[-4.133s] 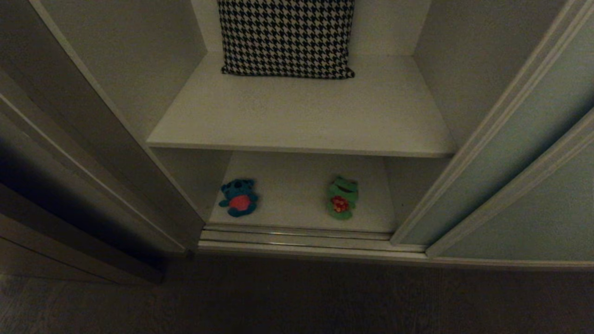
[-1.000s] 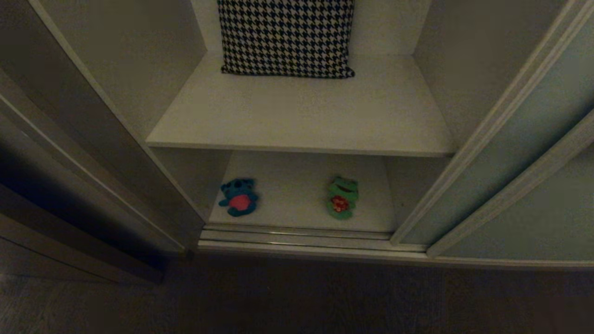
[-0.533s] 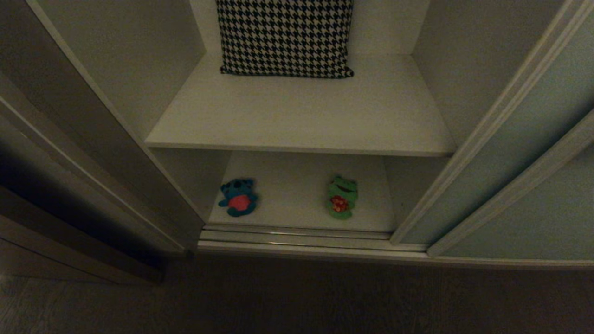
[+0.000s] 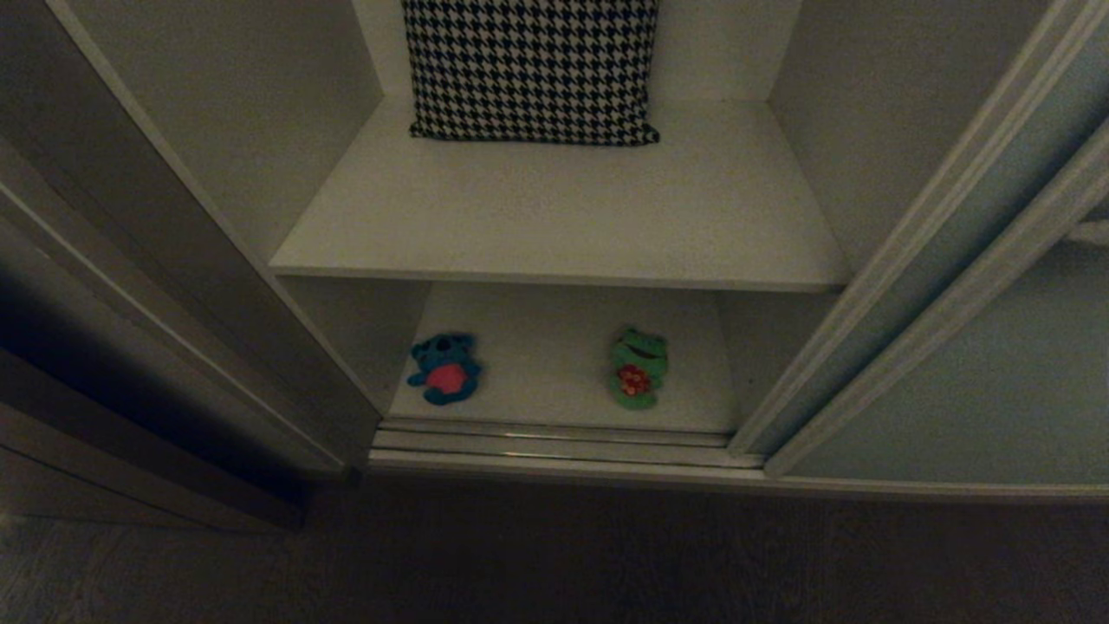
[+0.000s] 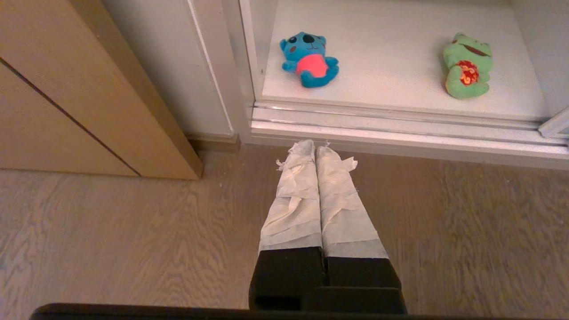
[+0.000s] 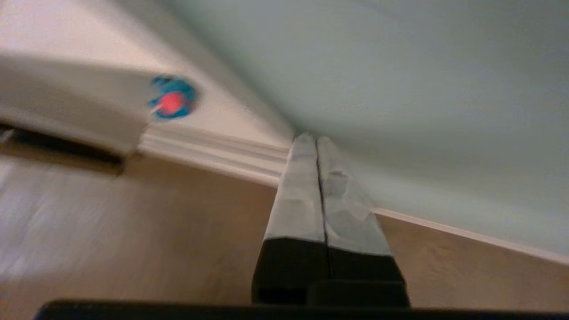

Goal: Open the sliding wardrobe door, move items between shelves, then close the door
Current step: Close the door

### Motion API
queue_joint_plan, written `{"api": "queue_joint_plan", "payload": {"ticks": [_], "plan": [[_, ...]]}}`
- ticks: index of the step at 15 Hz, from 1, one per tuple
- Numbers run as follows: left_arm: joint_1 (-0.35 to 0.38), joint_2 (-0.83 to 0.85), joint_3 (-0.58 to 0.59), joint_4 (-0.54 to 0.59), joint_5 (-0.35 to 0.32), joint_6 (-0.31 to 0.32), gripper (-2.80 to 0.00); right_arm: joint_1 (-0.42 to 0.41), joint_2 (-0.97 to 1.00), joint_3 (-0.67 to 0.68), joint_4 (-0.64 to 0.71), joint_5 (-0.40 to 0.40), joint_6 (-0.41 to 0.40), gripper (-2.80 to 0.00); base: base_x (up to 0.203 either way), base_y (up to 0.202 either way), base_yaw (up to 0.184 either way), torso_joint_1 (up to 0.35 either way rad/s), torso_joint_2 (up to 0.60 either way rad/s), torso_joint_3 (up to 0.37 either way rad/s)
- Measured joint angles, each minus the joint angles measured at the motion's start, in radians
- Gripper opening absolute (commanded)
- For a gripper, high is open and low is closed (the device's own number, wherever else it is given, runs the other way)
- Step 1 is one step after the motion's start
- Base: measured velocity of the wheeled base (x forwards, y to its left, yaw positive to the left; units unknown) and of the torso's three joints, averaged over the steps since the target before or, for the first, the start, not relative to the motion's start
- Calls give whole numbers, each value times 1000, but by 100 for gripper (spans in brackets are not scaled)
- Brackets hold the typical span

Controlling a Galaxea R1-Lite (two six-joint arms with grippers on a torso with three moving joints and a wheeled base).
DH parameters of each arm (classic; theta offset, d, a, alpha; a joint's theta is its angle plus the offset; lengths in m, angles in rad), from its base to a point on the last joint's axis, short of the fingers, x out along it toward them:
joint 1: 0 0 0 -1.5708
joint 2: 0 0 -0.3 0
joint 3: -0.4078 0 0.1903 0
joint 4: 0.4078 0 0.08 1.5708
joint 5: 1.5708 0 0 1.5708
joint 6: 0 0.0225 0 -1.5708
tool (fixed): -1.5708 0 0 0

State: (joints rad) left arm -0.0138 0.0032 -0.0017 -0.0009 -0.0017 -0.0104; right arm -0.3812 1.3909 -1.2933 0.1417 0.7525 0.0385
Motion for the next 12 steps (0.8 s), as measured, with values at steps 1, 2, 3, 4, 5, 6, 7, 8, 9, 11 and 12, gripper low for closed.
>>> {"api": "queue_joint_plan", "payload": {"ticks": [1, 2, 3, 4, 5, 6, 7, 8, 9, 11, 12], "plan": [[0, 0, 0, 0, 0, 0, -280, 54, -3, -1, 0, -25, 0, -280, 0, 0, 0, 0, 0, 0], [0, 0, 0, 0, 0, 0, -280, 113, -8, -2, 0, -61, 1, -280, 0, 0, 0, 0, 0, 0], [0, 0, 0, -1, 0, 0, -280, 171, -15, -2, 1, -100, 1, -280, 0, 0, 0, 0, 0, 0], [0, 0, 0, 0, 0, 0, -280, 233, -28, 0, 3, -140, 2, -280, 0, 0, 0, 0, 0, 0], [0, 0, 0, 0, 1, 0, -280, 298, -48, 7, -7, -170, -3, -280, 0, 0, 0, 0, 0, 0], [0, 0, 0, 1, 0, 0, -280, 358, -78, 25, -12, -188, -4, -280, 0, 0, 0, 0, 0, 0], [0, 0, 0, 0, 0, 0, -280, 416, -113, 47, -8, -208, -6, -280, 0, 0, 0, 0, 0, 0], [0, 0, 0, 0, 0, 0, -280, 469, -151, 73, -4, -235, -7, -280, 0, 0, 0, 0, 0, 0], [0, 0, 0, 0, 0, 0, -280, 511, -189, 102, -3, -269, -12, -280, 0, 0, 0, 0, 0, 0], [0, 0, 0, 0, 0, 0, -280, 553, -251, 154, -1, -339, -32, -280, 0, 0, 0, 0, 0, 0], [0, 0, 0, 0, 0, 0, -280, 560, -275, 171, 0, -357, -33, -280, 0, 0, 0, 0, 0, 0]]}}
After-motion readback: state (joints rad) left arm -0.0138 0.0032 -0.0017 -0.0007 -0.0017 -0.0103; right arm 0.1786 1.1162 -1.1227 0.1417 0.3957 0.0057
